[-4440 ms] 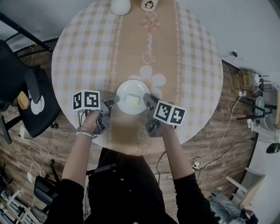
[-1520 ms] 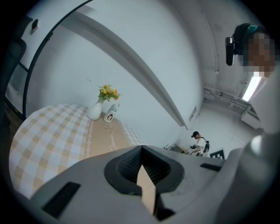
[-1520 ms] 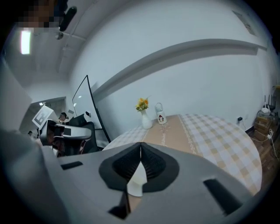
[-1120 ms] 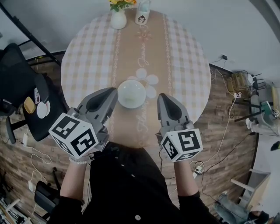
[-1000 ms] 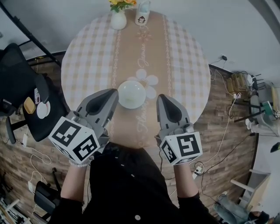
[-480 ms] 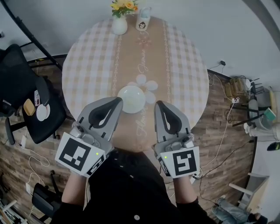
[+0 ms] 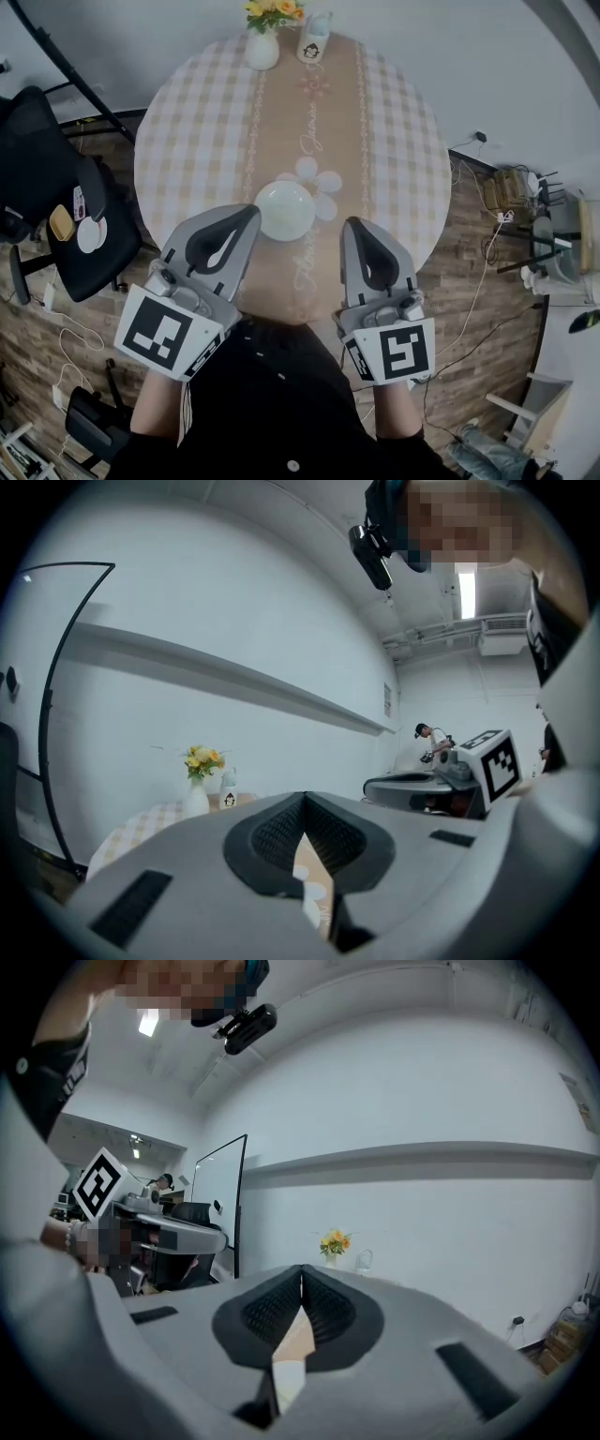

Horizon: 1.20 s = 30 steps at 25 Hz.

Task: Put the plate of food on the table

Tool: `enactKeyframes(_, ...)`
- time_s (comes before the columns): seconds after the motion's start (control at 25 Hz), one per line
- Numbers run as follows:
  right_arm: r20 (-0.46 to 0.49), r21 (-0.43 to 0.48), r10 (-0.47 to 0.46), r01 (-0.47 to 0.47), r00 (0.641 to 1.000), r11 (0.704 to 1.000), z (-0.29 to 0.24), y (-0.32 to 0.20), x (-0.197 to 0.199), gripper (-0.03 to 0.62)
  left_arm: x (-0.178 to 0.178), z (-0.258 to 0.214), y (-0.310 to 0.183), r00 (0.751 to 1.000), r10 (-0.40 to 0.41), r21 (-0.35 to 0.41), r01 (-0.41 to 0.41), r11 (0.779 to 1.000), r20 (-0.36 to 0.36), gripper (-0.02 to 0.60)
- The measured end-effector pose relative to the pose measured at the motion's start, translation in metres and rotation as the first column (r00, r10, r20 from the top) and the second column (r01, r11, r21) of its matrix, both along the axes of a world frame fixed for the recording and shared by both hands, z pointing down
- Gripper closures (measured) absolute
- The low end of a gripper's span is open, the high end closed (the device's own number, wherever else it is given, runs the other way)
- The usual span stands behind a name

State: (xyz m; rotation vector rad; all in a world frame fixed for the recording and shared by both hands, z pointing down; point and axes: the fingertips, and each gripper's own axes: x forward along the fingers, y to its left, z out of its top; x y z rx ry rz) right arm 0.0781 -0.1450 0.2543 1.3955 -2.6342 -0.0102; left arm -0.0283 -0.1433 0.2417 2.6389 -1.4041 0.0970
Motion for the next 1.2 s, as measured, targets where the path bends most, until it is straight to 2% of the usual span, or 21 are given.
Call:
enactKeyframes(0.32, -0.022, 0.023, -0.016, 0.016, 1.0, 1.0, -0.003, 0.004, -0.005, 0.594, -0.001, 0.0, 0.0, 1.0, -0.001, 0.012, 0.001, 1.0, 0.015, 0.581)
enactKeyframes(0.44, -0.015, 0.023, -0.015, 0.016, 1.0, 1.0, -0.003, 0.003, -0.004, 0.594, 0.001, 0.009, 0.004, 1.0, 0.013, -0.028, -0.012, 1.0, 0.028, 0.58)
enactKeyframes(0.68, -0.016, 0.016, -0.01, 0.011, 1.0, 1.0, -0.001, 0.003, -0.003, 0.594, 0.002, 0.015, 0.008, 0.999, 0.025, -0.062, -0.023, 0.998, 0.027, 0.58)
enactKeyframes(0.76, -0.015, 0.014, -0.008, 0.008, 1.0, 1.0, -0.001, 0.003, -0.003, 0.594, 0.002, 0.014, 0.008, 0.999, 0.022, -0.055, -0.021, 0.998, 0.025, 0.58)
enactKeyframes(0.92, -0.017, 0.011, -0.006, 0.006, 1.0, 1.0, 0.0, 0.003, -0.001, 0.594, 0.001, 0.004, 0.001, 1.0, 0.0, 0.007, 0.0, 1.0, 0.018, 0.58)
enactKeyframes(1.2, -0.02, 0.011, -0.004, 0.004, 1.0, 1.0, 0.0, 0.004, 0.0, 0.594, 0.001, 0.005, 0.002, 1.0, -0.003, 0.004, 0.003, 1.0, 0.014, 0.58)
